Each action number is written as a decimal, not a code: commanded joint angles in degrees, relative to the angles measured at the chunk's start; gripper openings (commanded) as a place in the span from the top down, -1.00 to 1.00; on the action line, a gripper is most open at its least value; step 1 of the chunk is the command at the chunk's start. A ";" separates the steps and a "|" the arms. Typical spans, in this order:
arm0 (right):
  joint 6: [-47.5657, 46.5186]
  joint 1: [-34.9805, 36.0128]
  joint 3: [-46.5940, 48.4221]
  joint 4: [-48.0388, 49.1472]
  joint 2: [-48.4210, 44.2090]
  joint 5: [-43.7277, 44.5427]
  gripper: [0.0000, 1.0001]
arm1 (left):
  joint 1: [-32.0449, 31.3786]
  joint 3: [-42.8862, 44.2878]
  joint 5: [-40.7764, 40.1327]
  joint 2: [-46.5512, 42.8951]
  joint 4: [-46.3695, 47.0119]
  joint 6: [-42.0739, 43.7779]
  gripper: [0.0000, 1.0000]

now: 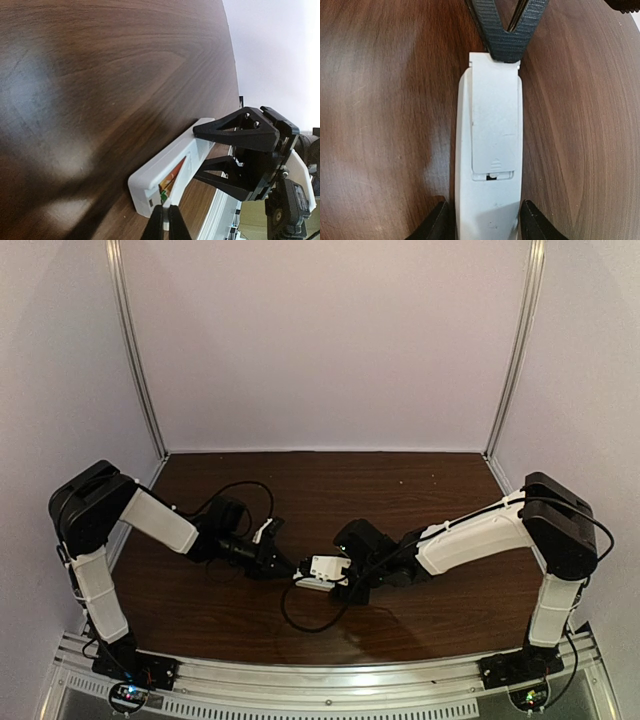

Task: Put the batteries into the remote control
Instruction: Press the battery cover on the remote control without the battery cover.

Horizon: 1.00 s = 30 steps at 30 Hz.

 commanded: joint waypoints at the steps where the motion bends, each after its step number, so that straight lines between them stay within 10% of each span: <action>1: 0.25 -0.22 0.74 -2.23 1.48 0.73 0.02 | 0.58 0.89 -2.84 1.50 -2.93 2.02 0.93; 30: 0.16 -0.16 0.97 -2.42 1.86 0.81 0.05 | -0.39 3.91 -3.35 1.40 -5.23 4.22 0.75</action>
